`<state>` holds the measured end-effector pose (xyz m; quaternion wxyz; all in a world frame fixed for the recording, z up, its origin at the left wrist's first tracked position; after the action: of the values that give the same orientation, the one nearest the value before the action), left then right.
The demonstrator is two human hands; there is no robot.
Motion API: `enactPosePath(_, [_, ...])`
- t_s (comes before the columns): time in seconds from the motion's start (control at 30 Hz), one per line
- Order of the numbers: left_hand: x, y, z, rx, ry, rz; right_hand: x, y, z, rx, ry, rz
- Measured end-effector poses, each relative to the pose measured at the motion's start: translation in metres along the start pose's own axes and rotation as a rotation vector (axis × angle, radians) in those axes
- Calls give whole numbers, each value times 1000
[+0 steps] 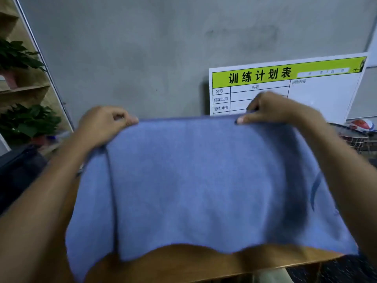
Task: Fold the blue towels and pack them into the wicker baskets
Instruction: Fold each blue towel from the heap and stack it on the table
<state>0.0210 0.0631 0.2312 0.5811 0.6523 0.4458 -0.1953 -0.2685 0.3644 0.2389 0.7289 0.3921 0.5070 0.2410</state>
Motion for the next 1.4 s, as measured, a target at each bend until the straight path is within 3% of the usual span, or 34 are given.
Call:
enactPosePath(0.17, [131,-134,48,-225,10,146,61,-175,-49,179,-101,121])
enactPosePath(0.23, [196,-176,61,-191,7,209,98,-225,-62,171,-166,106])
enactPosePath(0.3, [234,-194,73,-132,43,169,125,-256,-72,164,-150,9])
enactPosePath(0.43, [232,-183,73,-166,128,44,137,-265,-77,161,-82,-261])
enactPosePath(0.53, [234,-181,57,-108,310,59,128,-257,-67,178,-71,-356])
enactPosePath(0.6, [249,-188,44,-81,315,91,128,-254,-53,144,-69,-411])
enactPosePath(0.67, [262,-194,44,-98,216,114,139,-265,-37,-6,-50,-316])
enactPosePath(0.73, [260,-202,58,-74,194,126,150,-281,-27,-96,-40,-130])
enactPosePath(0.8, [254,-206,65,-55,182,142,153,-290,-36,-133,-88,-60])
enactPosePath(1.13, [257,-200,93,-152,198,176,131,-293,-53,-177,-47,-52])
enactPosePath(1.27, [261,-201,92,-196,264,314,147,-291,-63,-72,18,-173])
enactPosePath(1.4, [263,-201,94,-217,264,388,167,-279,-85,-3,-70,-190])
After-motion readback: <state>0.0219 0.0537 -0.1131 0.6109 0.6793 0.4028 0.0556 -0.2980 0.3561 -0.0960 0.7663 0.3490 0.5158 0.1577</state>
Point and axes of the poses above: each hand's wrist, its own x-axis away from the middle knuckle, its own y-axis out of the back of the hand, z = x × y, the point moved 4 cm from there along -x, towards the middle knuckle, and after that the axes turned 14 degrees about -z, right-handed, at the moved point
